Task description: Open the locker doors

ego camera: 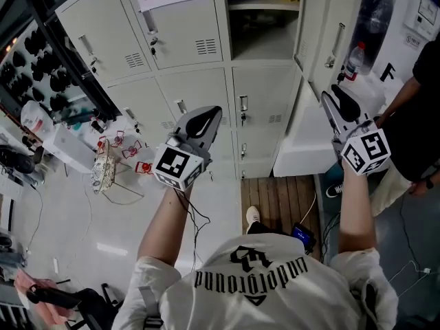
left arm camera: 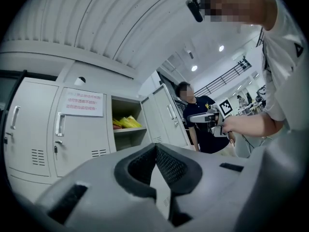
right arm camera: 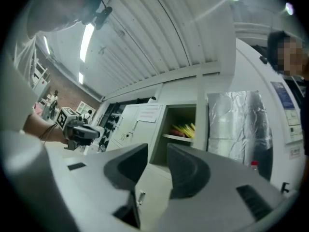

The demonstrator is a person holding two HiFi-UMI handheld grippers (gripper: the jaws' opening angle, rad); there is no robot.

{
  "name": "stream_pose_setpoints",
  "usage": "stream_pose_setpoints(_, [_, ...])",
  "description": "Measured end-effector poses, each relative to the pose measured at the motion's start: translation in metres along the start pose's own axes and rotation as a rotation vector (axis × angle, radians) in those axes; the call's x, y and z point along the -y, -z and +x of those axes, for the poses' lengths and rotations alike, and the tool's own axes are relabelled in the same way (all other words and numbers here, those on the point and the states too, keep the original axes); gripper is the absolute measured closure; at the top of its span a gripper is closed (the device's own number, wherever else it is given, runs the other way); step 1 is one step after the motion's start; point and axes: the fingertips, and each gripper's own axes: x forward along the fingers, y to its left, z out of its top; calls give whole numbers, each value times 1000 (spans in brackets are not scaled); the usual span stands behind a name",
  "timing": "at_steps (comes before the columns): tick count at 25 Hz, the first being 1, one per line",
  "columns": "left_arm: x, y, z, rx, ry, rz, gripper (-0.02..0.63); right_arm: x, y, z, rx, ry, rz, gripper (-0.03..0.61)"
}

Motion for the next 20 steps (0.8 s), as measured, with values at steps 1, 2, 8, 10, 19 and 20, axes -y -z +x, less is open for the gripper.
stream_pose_setpoints(1, [-2,-1,-12,1,-17,-4,606,-14,-1,4,11,-26,12,448])
stream_pose_setpoints(2, [-5,-2,-24,3,-35,-8,606,-28,-1,9,19,-51,25,448])
stream_pose_setpoints(8, [-23,4,-88,-40,-155,5,606,-113,8,56,35,-219,67,448])
stream_pose_setpoints(10, [-32,6,-106,-55,-192,-2,606,-137,7,74,48,-273,73,448])
stream_pose_setpoints(19, [-96,11,-165,-108,-401,47,606,-222,9,174,106,-511,119,448])
stream_pose_setpoints(20, [-103,12,-168,-113,-421,54,606,-227,9,185,112,-534,122,448])
